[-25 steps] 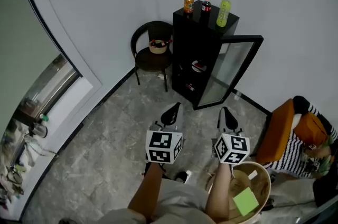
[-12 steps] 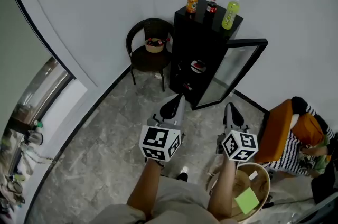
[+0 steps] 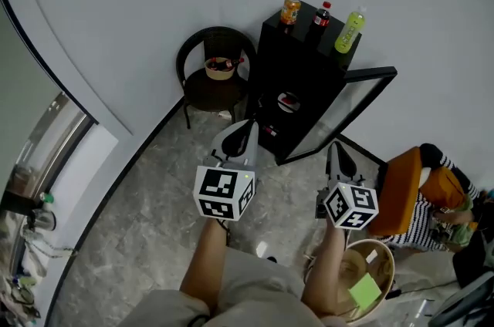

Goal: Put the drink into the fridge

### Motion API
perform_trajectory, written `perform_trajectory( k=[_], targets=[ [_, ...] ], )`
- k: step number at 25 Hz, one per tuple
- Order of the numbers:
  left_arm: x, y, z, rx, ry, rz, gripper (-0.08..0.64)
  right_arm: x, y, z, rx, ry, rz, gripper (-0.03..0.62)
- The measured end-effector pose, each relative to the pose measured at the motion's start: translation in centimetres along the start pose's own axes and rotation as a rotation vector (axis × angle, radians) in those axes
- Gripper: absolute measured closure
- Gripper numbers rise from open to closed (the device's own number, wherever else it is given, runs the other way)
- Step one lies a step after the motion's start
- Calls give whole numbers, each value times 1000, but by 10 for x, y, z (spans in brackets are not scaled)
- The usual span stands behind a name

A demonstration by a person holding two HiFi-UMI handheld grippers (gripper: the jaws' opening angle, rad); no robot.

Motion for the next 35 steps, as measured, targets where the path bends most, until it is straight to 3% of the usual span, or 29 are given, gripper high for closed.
perform_trajectory(
  k=[9, 18, 24, 29, 35],
  targets=[
    [18, -10, -65, -46, -131, -24, 551, 0, -44, -41, -31, -38, -3, 586],
    [-3, -30, -95, -46, -122, -77, 551, -22, -87, -59, 1, -46, -55, 586],
    [-7, -89, -105, -34, -146, -85, 551, -20, -141, -31, 18, -55, -39, 586],
    [9, -155, -98, -58, -266, -104, 551, 6, -201, -12, 69, -34, -14, 586],
    [39, -226, -97, -66, -261, -64, 549, 51, -267, 15, 102, 4, 55, 586]
  ],
)
Point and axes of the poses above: the fingertips, and each gripper's own axes: y backward along the fingers, z to its right, x out of its top, the point moved 5 cm from there along y, backward along the fingers, and after that the axes turned 1 degree about x, right-handed, at the moved point
